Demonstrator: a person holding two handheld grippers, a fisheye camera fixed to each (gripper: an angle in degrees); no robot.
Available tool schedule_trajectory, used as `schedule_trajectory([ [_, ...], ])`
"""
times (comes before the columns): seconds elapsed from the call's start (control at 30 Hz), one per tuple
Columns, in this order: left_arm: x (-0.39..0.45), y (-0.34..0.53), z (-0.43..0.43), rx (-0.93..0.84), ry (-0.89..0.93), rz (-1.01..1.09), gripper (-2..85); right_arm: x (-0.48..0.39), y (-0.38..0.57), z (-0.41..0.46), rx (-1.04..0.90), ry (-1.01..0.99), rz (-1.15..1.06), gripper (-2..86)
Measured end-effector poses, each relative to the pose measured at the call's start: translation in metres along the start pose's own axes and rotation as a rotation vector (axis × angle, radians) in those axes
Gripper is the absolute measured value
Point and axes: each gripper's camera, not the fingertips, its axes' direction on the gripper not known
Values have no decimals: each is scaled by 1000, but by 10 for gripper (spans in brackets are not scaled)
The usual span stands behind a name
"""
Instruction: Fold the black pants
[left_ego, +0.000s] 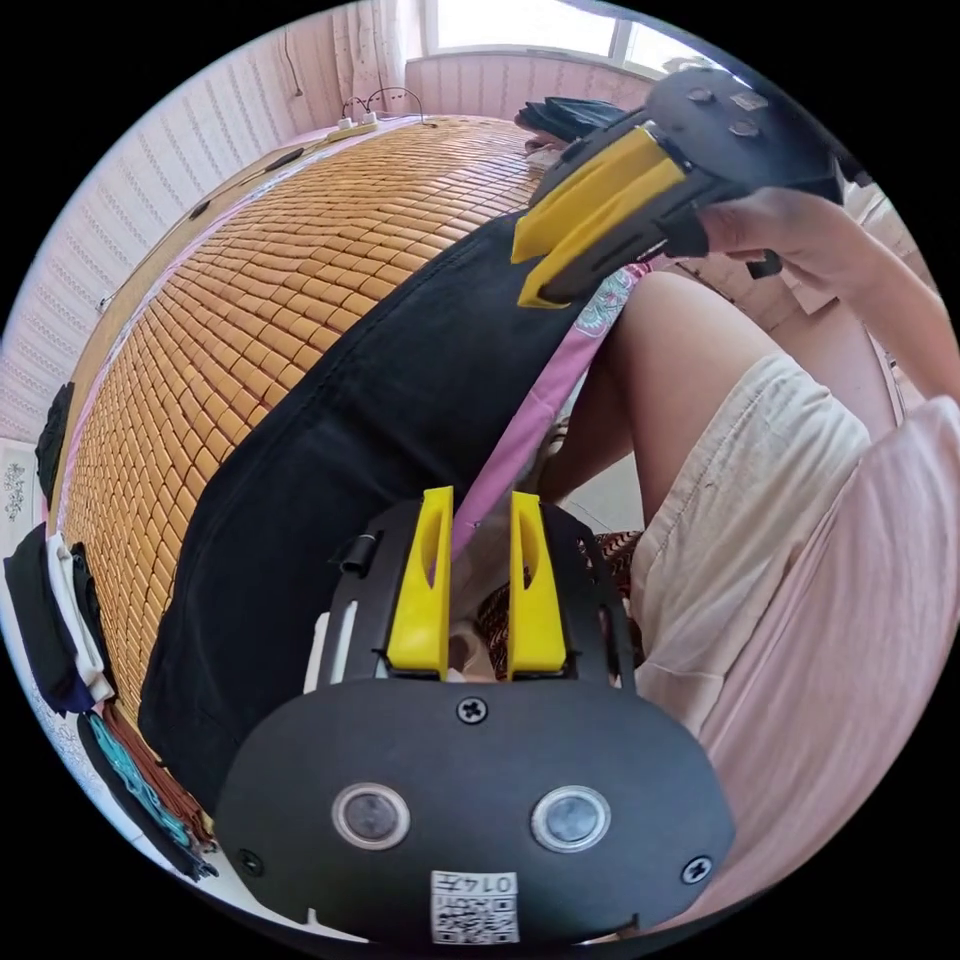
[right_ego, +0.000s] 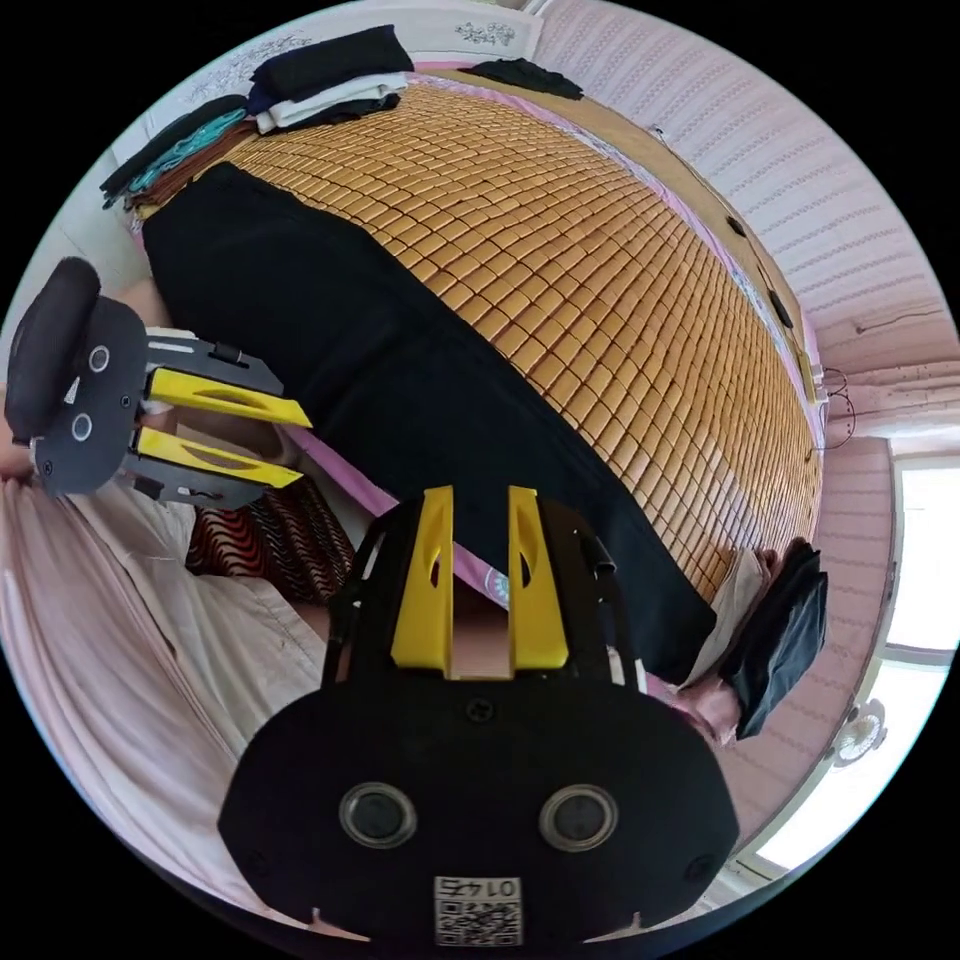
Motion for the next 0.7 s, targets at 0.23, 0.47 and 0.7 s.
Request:
schedule_trajectory([
  [0.23, -7, -11, 4, -45, -24, -31, 97, 146, 164, 48, 50, -161, 709, 176],
  [0.47, -10, -24, 8, -84, -42, -25, 91, 245, 330, 95, 242, -221, 1293, 162],
  [0.7, -18, -31, -4, -90, -23, -43, 87, 286, 402, 153, 302, -452, 1458, 119],
])
